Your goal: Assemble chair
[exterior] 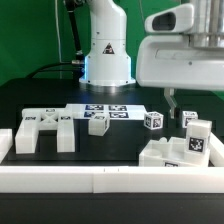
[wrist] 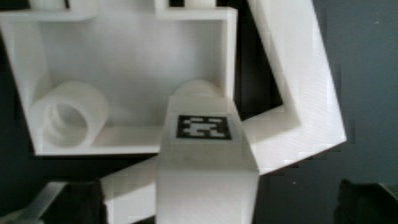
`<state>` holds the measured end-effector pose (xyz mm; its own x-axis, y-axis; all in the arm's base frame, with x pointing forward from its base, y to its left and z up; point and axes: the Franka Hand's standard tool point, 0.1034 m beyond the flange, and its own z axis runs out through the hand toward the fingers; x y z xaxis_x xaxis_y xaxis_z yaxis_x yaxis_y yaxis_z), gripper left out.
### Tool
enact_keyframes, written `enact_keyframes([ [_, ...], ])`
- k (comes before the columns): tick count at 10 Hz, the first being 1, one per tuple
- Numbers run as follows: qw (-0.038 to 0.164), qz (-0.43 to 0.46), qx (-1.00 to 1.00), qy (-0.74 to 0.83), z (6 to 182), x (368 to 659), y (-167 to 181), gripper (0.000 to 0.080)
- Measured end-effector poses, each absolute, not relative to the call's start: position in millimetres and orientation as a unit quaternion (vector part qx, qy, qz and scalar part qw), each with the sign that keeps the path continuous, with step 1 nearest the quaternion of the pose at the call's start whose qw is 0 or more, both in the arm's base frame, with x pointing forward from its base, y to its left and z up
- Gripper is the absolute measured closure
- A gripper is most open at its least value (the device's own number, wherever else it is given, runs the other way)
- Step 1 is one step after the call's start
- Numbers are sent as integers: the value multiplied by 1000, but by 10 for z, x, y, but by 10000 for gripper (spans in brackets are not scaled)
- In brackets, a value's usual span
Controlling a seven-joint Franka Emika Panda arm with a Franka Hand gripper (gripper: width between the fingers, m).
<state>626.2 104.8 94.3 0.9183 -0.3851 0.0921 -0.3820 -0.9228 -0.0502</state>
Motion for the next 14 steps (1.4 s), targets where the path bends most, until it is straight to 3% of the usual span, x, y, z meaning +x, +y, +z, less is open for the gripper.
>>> enact_keyframes([
  [2,19,-50,-979,196,1093,6206,1032,150],
  [8,20,-49,-981,187,1102,6146,999,150],
  [11,22,-46,-988,146,1050,5645,392,150],
  [13,18,-49,-988,146,976,5585,56,150],
  [14,20,-48,-988,145,978,5587,115,150],
])
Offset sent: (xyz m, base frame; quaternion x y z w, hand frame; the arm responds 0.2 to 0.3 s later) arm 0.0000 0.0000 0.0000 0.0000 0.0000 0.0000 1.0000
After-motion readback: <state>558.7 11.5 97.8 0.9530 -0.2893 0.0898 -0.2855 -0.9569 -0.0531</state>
